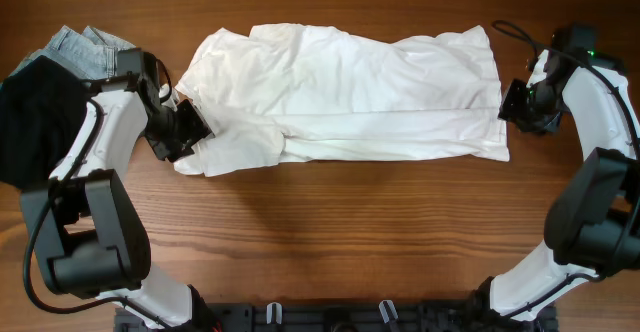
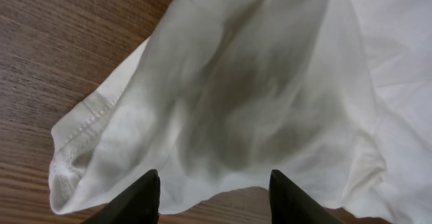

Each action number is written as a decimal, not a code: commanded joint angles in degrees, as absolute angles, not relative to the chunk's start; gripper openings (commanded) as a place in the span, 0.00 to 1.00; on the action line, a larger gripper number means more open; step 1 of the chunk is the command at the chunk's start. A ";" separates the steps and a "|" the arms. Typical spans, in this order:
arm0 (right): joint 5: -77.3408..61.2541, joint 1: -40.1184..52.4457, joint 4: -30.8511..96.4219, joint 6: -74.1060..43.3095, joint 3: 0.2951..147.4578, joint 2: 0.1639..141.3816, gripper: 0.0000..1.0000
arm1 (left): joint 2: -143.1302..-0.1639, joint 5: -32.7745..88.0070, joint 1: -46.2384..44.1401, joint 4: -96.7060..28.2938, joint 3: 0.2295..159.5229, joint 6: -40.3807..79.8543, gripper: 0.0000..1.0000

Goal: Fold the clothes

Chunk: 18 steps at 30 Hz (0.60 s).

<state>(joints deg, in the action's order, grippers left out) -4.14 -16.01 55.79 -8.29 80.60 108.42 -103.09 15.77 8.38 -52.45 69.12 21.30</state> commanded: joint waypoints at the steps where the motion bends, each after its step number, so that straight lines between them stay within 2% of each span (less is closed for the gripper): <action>1: -8.97 -15.88 56.49 -9.15 80.12 111.94 0.44 | -102.89 14.92 8.47 -50.74 66.72 20.14 0.52; 5: -13.47 -15.55 56.49 -10.59 80.12 115.00 0.48 | -102.87 14.92 8.47 -50.11 66.63 20.12 0.52; 11: -13.39 -15.27 55.99 -12.43 80.12 115.44 0.47 | -102.89 14.92 8.47 -49.47 66.63 19.92 0.52; 15: -13.98 -14.20 59.92 -13.82 80.12 115.52 0.46 | -102.87 14.92 8.47 -49.45 66.63 19.94 0.52; 18: -11.92 -13.76 59.57 -22.26 80.12 115.52 0.41 | -102.87 14.94 8.47 -49.52 66.63 19.94 0.52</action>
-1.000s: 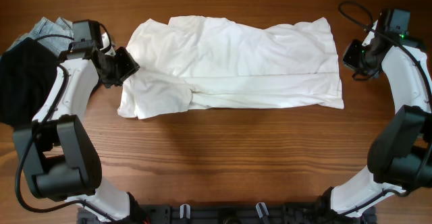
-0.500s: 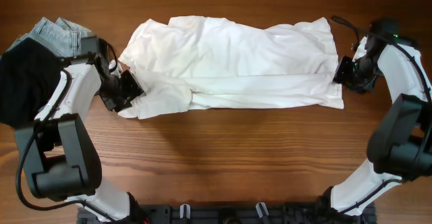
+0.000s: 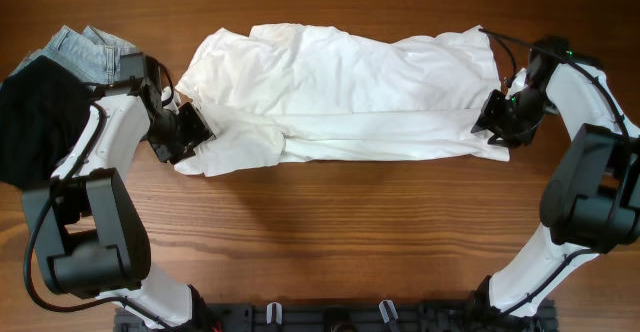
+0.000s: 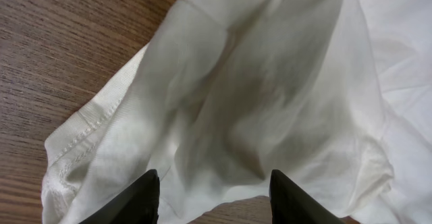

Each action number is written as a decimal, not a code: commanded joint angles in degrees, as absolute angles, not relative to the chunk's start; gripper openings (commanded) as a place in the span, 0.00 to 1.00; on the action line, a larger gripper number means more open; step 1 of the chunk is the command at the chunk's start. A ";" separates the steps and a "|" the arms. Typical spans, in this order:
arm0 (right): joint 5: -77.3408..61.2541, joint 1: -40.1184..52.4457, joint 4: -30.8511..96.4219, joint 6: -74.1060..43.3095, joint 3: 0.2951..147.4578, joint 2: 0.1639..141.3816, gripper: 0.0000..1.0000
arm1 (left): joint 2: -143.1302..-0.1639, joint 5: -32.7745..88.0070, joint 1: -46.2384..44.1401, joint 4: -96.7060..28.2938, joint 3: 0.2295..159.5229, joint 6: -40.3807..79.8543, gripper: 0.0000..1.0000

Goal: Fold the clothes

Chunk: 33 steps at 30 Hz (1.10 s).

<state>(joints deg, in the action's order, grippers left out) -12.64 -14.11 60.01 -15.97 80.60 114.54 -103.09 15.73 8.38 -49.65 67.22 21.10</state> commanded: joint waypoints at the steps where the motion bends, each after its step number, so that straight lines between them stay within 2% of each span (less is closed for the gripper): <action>1: -11.66 -13.69 58.50 -23.22 80.12 115.52 0.38 | -102.87 14.94 8.47 -49.67 66.63 19.92 0.52; 10: -5.50 -10.17 57.54 -28.75 80.12 116.07 0.40 | -102.87 14.94 8.47 -49.71 66.63 19.94 0.52; 19: -5.50 -9.93 58.19 -32.14 80.03 116.38 0.40 | -102.87 14.94 8.47 -49.71 66.63 19.94 0.52; 22: -5.56 -9.39 54.87 -34.59 76.86 116.79 0.39 | -102.87 14.94 8.47 -49.74 66.63 19.94 0.52; 25: -5.80 -9.39 54.43 -34.68 76.60 116.79 0.32 | -102.87 14.94 8.47 -49.76 66.63 19.94 0.52; 27: -5.82 -9.39 54.46 -34.70 76.60 116.79 0.04 | -102.87 14.94 8.47 -49.76 66.63 19.94 0.52; 31: -5.98 -9.96 55.07 -34.65 78.19 116.01 0.04 | -102.87 14.94 8.47 -49.93 66.63 19.94 0.52; 33: -5.93 -10.70 55.55 -34.41 79.31 114.48 0.10 | -102.87 14.94 8.47 -49.91 66.63 19.94 0.52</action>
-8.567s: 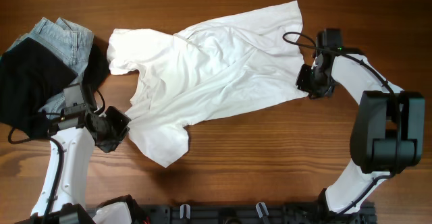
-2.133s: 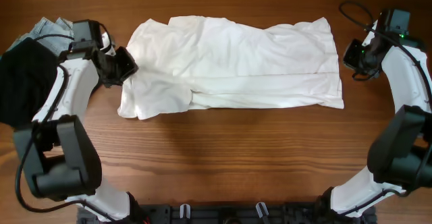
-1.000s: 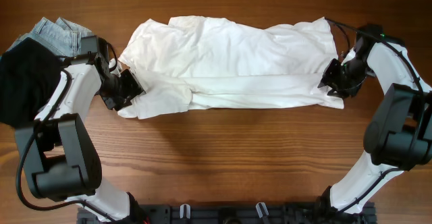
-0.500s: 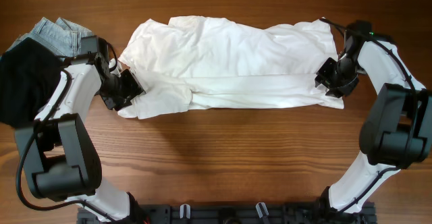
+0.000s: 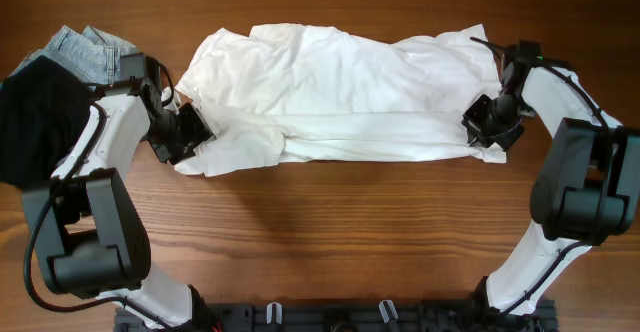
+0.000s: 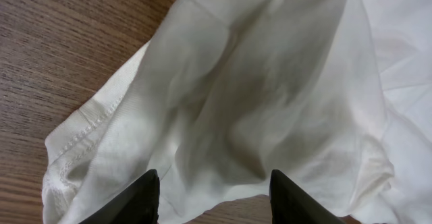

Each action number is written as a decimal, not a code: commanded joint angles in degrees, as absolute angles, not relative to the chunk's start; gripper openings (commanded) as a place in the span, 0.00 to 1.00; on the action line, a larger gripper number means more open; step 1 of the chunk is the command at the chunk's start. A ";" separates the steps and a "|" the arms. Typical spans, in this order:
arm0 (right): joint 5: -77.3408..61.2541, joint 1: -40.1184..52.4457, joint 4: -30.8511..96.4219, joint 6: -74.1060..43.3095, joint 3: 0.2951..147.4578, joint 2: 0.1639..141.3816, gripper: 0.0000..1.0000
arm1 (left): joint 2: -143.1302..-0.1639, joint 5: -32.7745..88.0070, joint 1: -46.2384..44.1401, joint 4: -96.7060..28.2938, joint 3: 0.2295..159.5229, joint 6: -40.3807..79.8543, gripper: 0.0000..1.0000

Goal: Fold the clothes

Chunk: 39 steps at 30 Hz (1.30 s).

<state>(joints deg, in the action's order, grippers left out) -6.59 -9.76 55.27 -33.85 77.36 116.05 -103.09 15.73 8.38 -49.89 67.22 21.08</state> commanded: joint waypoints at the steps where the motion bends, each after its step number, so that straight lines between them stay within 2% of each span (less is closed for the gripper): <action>1: -5.78 -11.18 55.27 -34.46 79.31 113.69 0.11 | -102.87 14.94 8.47 -49.91 66.63 19.94 0.52; 6: -6.24 -11.27 53.19 -31.46 79.31 113.51 0.10 | -102.87 14.94 8.47 -49.91 66.63 19.94 0.52; 8: -6.22 -11.27 52.77 -31.46 79.42 113.21 0.04 | -102.89 14.94 8.47 -49.91 66.63 19.94 0.52; 10: -7.70 -11.27 49.65 -31.38 79.72 112.84 0.04 | -102.87 14.94 8.47 -49.82 66.63 19.94 0.52; 14: -14.90 -11.27 32.03 -29.98 79.72 112.55 0.04 | -102.87 15.03 8.45 -44.84 66.63 19.97 0.49; 15: -14.87 -11.25 29.15 -29.95 79.72 112.60 0.13 | -102.87 15.53 8.45 -42.35 66.63 19.97 0.48; 16: -14.76 -11.22 28.23 -29.93 79.72 112.60 0.34 | -102.87 16.75 8.45 -40.58 66.63 19.97 0.48; 18: -14.55 -11.22 30.11 -29.56 79.72 112.60 0.40 | -102.89 19.38 8.45 -39.20 66.63 19.94 0.50; 21: -6.44 -11.22 41.06 -28.03 79.29 112.62 0.40 | -102.89 19.97 7.90 -40.58 66.63 19.90 0.54; 23: -0.95 -11.22 45.58 -27.33 77.54 112.66 0.36 | -102.87 19.94 6.46 -41.15 66.63 19.70 0.56; 25: 0.23 -11.22 45.84 -25.45 73.80 112.66 0.31 | -102.89 19.94 3.25 -40.80 66.63 16.86 0.61; 32: 0.03 -11.22 44.60 -23.99 69.63 112.71 0.30 | -104.22 13.54 -11.62 -39.31 66.63 13.67 0.68; 36: 0.03 -11.22 44.51 -23.97 69.63 112.71 0.31 | -105.38 7.42 -17.23 -39.00 66.63 13.69 0.67; 39: 0.03 -11.22 44.47 -23.94 69.63 112.71 0.31 | -105.45 1.06 -19.40 -39.55 66.63 13.69 0.62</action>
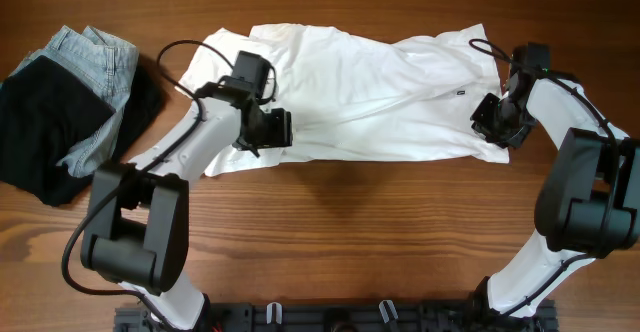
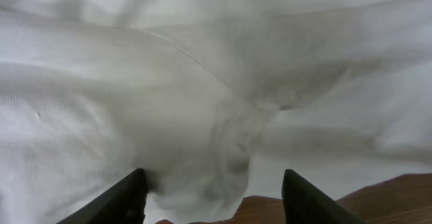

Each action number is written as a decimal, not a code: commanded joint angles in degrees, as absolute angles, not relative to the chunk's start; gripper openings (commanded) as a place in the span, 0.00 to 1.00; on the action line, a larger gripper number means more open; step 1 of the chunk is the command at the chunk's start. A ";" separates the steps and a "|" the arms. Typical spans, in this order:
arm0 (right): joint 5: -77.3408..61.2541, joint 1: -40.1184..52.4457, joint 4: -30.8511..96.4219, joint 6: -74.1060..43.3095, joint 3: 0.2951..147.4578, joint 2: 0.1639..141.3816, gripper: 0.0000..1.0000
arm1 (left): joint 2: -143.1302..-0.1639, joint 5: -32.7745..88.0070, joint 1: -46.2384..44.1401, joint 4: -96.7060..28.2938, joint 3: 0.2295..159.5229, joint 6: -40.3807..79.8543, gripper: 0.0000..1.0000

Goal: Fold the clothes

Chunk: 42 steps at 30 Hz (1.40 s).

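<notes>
A white shirt (image 1: 370,82) lies spread lengthwise across the middle of the wooden table, wrinkled. My left gripper (image 1: 265,130) sits low over its left part near the front edge. In the left wrist view that gripper (image 2: 216,200) is open, its fingers (image 2: 128,197) wide apart, and a bunched fold of the white cloth (image 2: 202,82) lies between them. My right gripper (image 1: 493,122) rests at the shirt's right hem. Its jaws are hidden from above.
A pile of other clothes, light blue jeans (image 1: 95,62) and a black garment (image 1: 45,122), lies at the far left. Bare wood (image 1: 330,232) runs along the front of the table.
My left gripper has moved right, from the sleeve's outer edge at the shirt's left end to a spot farther in over the cloth. The right gripper has shifted slightly right at the hem.
At first my left gripper was open over the left sleeve and the right one hung just off the shirt's right edge. The right gripper then came onto the right hem and stayed there. Now the left gripper is farther in over the shirt, and the pile at left is uncovered.
</notes>
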<state>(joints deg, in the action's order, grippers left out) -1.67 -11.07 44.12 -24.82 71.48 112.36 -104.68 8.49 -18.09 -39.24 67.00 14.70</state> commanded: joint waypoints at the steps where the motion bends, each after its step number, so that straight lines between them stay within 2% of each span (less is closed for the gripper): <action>1: 0.05 -11.22 44.47 -23.92 69.63 112.71 0.31 | -105.58 -0.60 -19.77 -39.53 66.63 13.72 0.59; 6: 0.03 -11.22 44.45 -23.94 69.63 112.71 0.31 | -107.74 0.10 -19.77 -39.00 66.63 13.72 0.45; 9: 0.05 -11.22 44.47 -23.92 69.63 112.71 0.31 | -107.96 4.12 -19.77 -38.96 66.65 13.72 0.46; 17: 0.05 -11.22 44.38 -22.52 69.63 112.71 0.31 | -102.74 4.47 -19.84 -39.62 68.27 13.74 0.51; 24: 0.05 -11.22 44.40 -22.50 69.63 112.71 0.31 | -106.54 4.51 -24.01 -39.83 68.20 13.87 0.53; 27: 0.05 -11.22 44.42 -22.48 69.63 112.71 0.31 | -108.88 0.38 -24.60 -40.29 68.14 13.89 0.50; 30: 0.05 -11.22 44.42 -22.44 69.63 112.71 0.31 | -109.25 -5.82 -24.60 -40.03 68.14 13.89 0.44; 32: 0.05 -11.22 44.42 -22.46 69.63 112.71 0.31 | -109.25 -6.57 -24.60 -40.05 68.14 13.89 0.33; 34: 0.05 -11.22 44.45 -22.46 69.63 112.71 0.31 | -109.25 -6.55 -24.60 -40.07 68.14 13.89 0.10; 35: 0.05 -11.22 44.47 -22.44 69.63 112.71 0.31 | -109.25 -6.57 -24.60 -40.05 68.16 13.87 0.04; 37: 0.05 -11.22 44.60 -22.41 69.63 112.71 0.31 | -108.73 -10.37 -24.51 -40.10 68.99 13.87 0.04; 39: 0.05 -11.22 44.60 -22.44 69.63 112.71 0.31 | -107.28 -19.51 -23.66 -39.81 73.63 12.62 0.04; 42: 0.05 -11.22 44.58 -22.44 69.63 112.71 0.31 | -106.98 -19.64 -20.80 -32.95 81.56 9.56 0.04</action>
